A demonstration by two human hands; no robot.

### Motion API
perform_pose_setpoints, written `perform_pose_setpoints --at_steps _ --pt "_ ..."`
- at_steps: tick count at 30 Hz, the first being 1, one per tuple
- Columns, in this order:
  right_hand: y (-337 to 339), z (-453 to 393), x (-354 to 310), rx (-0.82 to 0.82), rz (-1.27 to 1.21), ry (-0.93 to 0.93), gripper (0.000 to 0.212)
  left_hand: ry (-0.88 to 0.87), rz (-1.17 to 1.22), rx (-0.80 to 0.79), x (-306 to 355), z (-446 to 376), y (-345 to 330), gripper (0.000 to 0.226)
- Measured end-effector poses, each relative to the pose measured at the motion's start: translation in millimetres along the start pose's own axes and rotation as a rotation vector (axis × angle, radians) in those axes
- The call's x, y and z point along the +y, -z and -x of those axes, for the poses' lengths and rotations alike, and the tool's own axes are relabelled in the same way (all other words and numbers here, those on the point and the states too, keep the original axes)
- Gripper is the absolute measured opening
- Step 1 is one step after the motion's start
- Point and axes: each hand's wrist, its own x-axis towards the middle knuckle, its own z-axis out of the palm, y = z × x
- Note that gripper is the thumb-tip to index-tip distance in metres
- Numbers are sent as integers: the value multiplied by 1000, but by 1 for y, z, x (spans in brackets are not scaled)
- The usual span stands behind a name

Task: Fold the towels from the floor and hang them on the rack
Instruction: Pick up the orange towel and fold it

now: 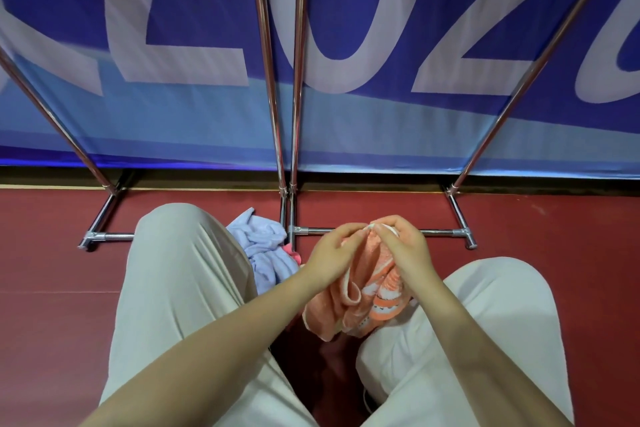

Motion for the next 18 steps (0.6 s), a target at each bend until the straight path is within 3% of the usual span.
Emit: perform_pose_setpoints --at_steps 4,9,13,18 --pt "5 -4 9 38 -17 -71 10 25 -36 -21 -3 0 -6 30" --pt "8 -7 12 -47 128 -69 9 89 104 169 8 -15 10 30" --pt "0 -6 16 -151 343 -54 27 109 111 294 14 -27 31 32" --pt "-2 -8 17 -185 356 -69 43 109 58 416 15 -29 59 28"
